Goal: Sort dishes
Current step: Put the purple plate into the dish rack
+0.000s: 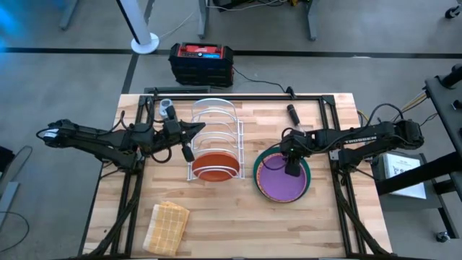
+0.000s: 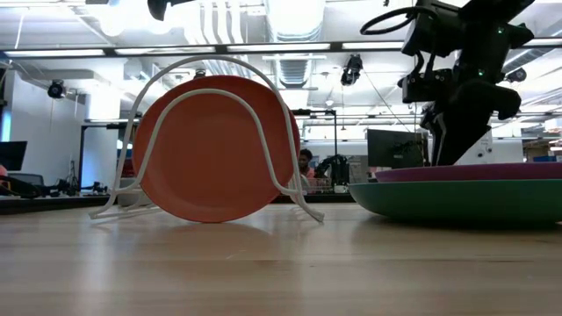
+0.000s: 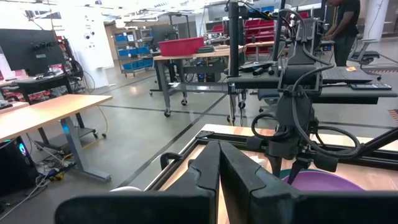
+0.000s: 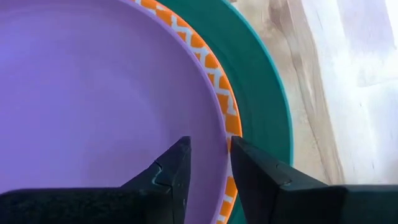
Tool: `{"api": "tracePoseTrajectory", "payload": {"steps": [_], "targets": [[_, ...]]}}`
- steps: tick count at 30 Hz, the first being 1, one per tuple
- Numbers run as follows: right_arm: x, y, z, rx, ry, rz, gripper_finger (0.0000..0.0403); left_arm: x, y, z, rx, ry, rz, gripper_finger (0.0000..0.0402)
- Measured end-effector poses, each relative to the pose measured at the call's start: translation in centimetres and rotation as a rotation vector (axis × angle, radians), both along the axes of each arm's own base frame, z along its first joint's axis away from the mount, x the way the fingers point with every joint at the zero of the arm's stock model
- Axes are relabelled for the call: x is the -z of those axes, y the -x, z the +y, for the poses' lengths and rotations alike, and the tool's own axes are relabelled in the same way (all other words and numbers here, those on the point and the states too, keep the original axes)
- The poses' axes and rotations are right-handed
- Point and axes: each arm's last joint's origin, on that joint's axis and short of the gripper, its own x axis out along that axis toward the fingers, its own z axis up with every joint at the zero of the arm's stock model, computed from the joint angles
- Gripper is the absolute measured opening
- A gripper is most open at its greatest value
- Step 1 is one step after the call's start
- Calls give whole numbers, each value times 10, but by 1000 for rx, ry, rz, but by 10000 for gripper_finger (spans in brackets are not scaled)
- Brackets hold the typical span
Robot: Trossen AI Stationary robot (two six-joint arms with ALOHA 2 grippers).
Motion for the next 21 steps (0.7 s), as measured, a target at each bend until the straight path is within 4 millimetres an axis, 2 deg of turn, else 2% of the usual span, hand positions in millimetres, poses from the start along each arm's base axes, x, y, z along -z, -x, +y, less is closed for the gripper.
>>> {"api": "tracePoseTrajectory", "payload": {"steps": [13, 21], "targets": [[6, -2, 0, 10, -4, -18, 98, 0, 0, 0, 0, 0, 0, 0], [18, -9, -1, 0, -2, 24, 82, 0, 0, 0, 0, 1, -4, 0]]}}
